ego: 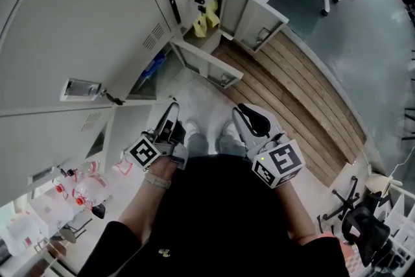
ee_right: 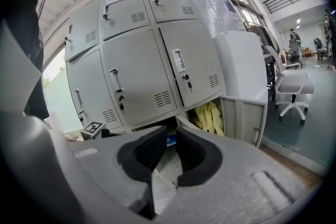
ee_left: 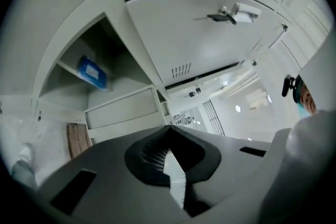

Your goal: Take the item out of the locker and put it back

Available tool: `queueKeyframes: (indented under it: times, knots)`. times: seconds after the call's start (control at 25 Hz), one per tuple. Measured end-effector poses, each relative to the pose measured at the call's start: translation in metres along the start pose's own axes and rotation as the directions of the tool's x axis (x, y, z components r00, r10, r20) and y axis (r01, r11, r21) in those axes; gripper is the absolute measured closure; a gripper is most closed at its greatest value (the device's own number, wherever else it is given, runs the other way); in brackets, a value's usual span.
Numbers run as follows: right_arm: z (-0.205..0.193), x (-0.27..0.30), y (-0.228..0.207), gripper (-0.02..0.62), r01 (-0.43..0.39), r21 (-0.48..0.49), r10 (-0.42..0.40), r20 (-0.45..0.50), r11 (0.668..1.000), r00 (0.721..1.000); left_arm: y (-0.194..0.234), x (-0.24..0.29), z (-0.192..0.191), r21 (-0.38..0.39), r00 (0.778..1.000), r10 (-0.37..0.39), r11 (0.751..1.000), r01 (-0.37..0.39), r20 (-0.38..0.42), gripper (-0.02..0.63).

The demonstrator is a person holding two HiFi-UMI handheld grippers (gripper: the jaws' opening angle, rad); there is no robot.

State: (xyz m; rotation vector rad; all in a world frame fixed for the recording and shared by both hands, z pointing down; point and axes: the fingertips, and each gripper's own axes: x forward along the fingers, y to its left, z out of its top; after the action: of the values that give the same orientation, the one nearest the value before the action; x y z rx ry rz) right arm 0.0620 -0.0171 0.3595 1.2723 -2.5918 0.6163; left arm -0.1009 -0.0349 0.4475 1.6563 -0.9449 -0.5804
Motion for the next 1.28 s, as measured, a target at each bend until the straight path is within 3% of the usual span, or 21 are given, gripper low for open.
queueKeyframes:
  times: [0.12, 0.24, 0.32, 0.48, 0.64, 0.84, 0.92, 1.16, 1.28]
  knots:
    - [0.003, 0.002, 0.002, 0.546, -0.017, -0.008, 0.017, 0.011, 1.000, 1.000, -0.020, -0.002, -0.001, 0.149, 0.998, 0.017, 0.989, -0.008, -0.062, 0.594]
    - [0.006, 0.004, 0.006, 0.547, -0.039, -0.018, 0.039, 0.019, 0.999, 0.999, -0.043, -0.002, -0.002, 0.304, 0.994, 0.019, 0.952, 0.016, -0.112, 0.594]
    - [0.009, 0.004, 0.008, 0.548, -0.052, -0.021, 0.053, 0.025, 0.998, 0.998, -0.058, -0.002, -0.002, 0.395, 0.991, 0.017, 0.918, 0.039, -0.136, 0.594]
    - [0.012, 0.006, 0.009, 0.548, -0.070, -0.027, 0.071, 0.027, 0.997, 0.997, -0.080, -0.003, -0.002, 0.559, 0.985, 0.017, 0.825, 0.083, -0.172, 0.594]
    - [0.018, 0.011, 0.008, 0.548, -0.085, -0.039, 0.086, 0.032, 0.996, 0.996, -0.101, -0.001, 0.000, 0.628, 0.981, -0.013, 0.766, 0.135, -0.195, 0.594]
    - [0.024, 0.014, 0.010, 0.548, -0.105, -0.050, 0.107, 0.037, 0.993, 0.994, -0.118, 0.001, 0.001, 0.742, 0.976, -0.002, 0.649, 0.167, -0.218, 0.594]
    - [0.026, 0.016, 0.010, 0.548, -0.109, -0.053, 0.111, 0.038, 0.993, 0.993, -0.122, 0.002, 0.004, 0.771, 0.977, 0.007, 0.615, 0.165, -0.215, 0.594]
    - [0.035, 0.024, 0.013, 0.548, -0.119, -0.064, 0.122, 0.046, 0.991, 0.991, -0.131, 0.004, 0.018, 0.817, 0.980, 0.022, 0.557, 0.150, -0.196, 0.594]
    - [0.039, 0.027, 0.015, 0.548, -0.127, -0.075, 0.131, 0.049, 0.989, 0.990, -0.133, 0.005, 0.021, 0.827, 0.981, 0.023, 0.543, 0.150, -0.193, 0.594]
